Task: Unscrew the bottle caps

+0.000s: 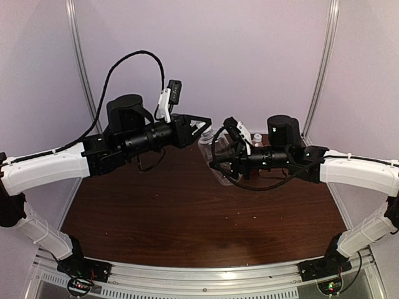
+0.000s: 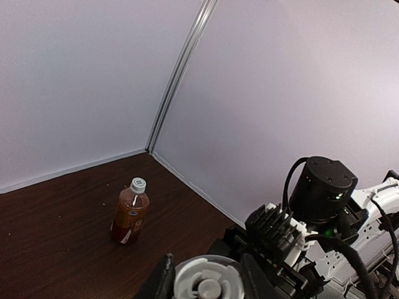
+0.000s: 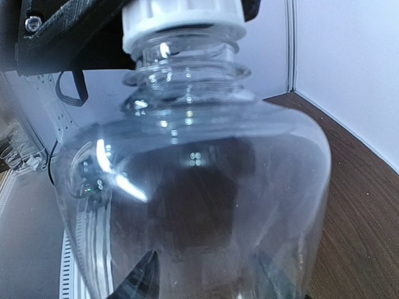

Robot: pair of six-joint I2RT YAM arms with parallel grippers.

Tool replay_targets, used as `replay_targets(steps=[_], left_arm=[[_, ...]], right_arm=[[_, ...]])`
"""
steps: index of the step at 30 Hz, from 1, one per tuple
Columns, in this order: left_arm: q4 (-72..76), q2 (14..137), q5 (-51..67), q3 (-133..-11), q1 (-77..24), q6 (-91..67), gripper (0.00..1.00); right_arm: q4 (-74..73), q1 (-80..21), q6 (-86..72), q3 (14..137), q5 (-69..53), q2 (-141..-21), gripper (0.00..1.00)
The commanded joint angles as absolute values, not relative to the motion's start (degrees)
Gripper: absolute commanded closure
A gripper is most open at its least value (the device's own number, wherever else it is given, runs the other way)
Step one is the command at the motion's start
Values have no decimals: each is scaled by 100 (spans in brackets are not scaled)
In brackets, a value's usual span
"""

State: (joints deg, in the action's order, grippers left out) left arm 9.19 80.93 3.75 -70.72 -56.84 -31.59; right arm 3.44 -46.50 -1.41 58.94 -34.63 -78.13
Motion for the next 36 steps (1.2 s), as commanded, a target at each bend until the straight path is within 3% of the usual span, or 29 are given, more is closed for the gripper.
replay_targets(steps=[1, 16, 27, 36], left_arm=[[1290, 8184, 889, -7040, -5790, -2986, 65], [2025, 8011, 2621, -6750, -5147, -3329, 29], [1939, 7693, 3540, -6680, -5012, -2668, 12], [2078, 7729, 4771, -6761, -4906, -1914, 10]], right_arm=[[375, -4676, -76, 5891, -3809, -7849, 56], [627, -4632, -79, 5739, -4770, -7778, 56], [858, -4606, -183, 5672, -5467, -7769, 56], [1326, -4609, -567, 5710, -6548, -7903, 55]])
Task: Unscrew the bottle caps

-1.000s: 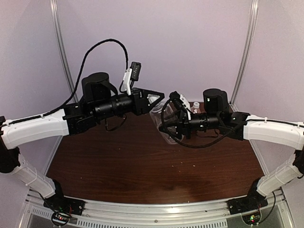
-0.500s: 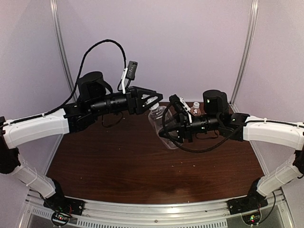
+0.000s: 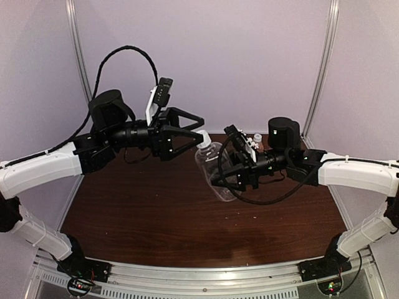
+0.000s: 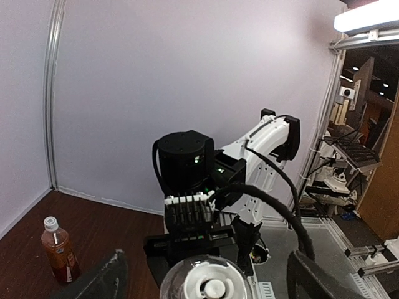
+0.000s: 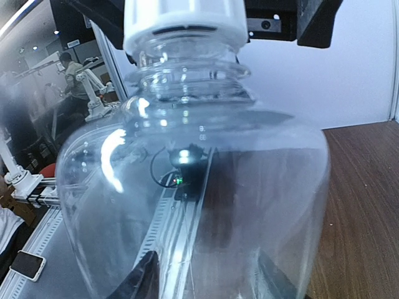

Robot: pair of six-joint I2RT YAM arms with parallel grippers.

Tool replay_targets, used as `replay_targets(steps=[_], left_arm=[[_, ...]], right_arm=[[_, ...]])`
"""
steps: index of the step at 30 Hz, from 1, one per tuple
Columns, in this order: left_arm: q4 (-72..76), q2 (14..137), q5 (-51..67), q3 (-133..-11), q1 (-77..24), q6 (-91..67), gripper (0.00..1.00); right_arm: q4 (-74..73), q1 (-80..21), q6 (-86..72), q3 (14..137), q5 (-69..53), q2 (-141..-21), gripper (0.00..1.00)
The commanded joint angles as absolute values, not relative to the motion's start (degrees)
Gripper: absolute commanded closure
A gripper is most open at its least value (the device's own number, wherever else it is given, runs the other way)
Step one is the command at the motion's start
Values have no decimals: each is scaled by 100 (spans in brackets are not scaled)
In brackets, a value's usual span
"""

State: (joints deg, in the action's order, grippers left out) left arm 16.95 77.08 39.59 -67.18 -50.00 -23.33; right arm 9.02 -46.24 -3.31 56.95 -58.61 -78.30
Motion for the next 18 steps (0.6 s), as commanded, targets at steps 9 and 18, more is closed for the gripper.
replay_targets(steps=[9, 18], left_arm=[[3072, 8249, 5718, -6944, -4893, -2404, 27], [3330, 8465, 5917, -7039, -4882, -2647, 44]], right_arm=[[1461, -4613, -710, 5738, -6741, -7950, 55], [1448, -4609, -708, 5730, -6734, -7963, 55]])
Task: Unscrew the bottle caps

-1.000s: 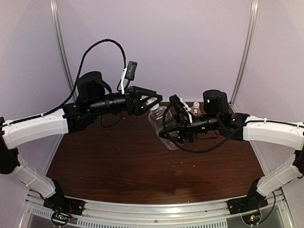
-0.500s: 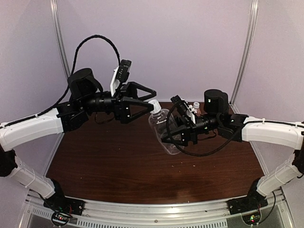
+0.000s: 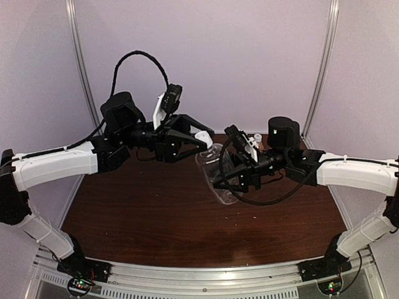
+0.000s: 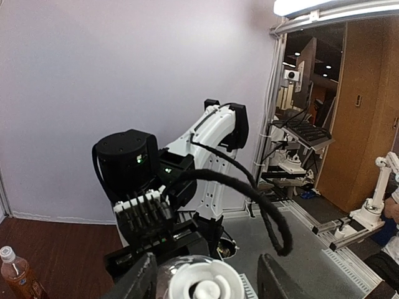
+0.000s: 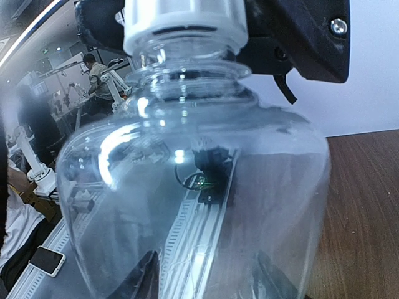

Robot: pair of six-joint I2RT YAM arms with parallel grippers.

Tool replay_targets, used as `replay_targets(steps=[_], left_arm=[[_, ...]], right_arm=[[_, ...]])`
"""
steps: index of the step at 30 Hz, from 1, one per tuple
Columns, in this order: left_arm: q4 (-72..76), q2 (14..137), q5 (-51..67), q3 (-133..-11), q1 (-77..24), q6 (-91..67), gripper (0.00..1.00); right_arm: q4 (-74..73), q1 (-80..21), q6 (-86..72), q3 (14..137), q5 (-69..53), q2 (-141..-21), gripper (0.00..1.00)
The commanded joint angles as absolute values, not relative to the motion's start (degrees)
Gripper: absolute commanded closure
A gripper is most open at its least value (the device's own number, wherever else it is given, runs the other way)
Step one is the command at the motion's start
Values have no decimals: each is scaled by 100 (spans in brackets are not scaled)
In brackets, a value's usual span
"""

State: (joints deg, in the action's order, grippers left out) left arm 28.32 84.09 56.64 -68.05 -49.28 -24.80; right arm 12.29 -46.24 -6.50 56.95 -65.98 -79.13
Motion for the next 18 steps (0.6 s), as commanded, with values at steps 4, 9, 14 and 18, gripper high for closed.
replay_targets(steps=[4, 9, 14, 18], left_arm=[[3380, 8522, 5937, -7049, -4870, -2713, 54], [3357, 8481, 5813, -6963, -4860, -2760, 68], [2749, 8275, 4969, -6920, -4860, -2775, 88], [1758, 8045, 3408, -7079, -4987, -2843, 89]], right_arm=[[1423, -4607, -694, 5722, -6719, -7956, 55], [1343, -4605, -644, 5704, -6526, -7881, 55], [1096, -4607, -553, 5729, -5629, -7778, 56], [809, -4606, -386, 5814, -4479, -7739, 56]])
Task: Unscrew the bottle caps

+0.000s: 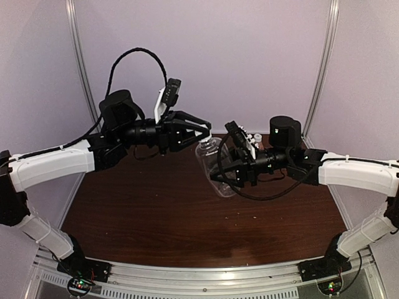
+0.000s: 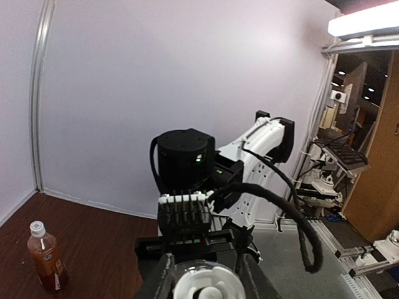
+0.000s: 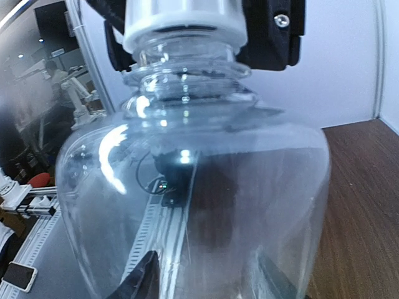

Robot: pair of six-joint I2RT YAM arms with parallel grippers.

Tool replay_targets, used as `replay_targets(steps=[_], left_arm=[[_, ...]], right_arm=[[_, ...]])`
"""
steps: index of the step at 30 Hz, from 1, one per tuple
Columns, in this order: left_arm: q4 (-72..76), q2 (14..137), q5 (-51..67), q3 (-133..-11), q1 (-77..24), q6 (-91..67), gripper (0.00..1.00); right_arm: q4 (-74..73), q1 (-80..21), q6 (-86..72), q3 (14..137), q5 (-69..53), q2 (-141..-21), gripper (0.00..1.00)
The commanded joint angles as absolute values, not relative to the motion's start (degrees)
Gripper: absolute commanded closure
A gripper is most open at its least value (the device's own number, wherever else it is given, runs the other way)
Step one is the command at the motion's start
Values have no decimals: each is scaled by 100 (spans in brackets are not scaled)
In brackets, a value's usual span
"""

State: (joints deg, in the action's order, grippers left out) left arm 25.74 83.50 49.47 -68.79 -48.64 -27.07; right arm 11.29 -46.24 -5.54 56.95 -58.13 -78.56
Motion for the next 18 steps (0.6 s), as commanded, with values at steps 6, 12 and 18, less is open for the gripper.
replay_targets(steps=[6, 12, 18], left_arm=[[489, 7935, 1042, -7427, -5427, -3227, 83], [564, 7971, 766, -7382, -5520, -3526, 73], [974, 7973, 1160, -7274, -5511, -3465, 60]], right_arm=[[667, -4614, -282, 5911, -3371, -7718, 56], [716, -4615, -248, 5863, -3386, -7673, 56], [954, -4606, -223, 5750, -3934, -7660, 56]])
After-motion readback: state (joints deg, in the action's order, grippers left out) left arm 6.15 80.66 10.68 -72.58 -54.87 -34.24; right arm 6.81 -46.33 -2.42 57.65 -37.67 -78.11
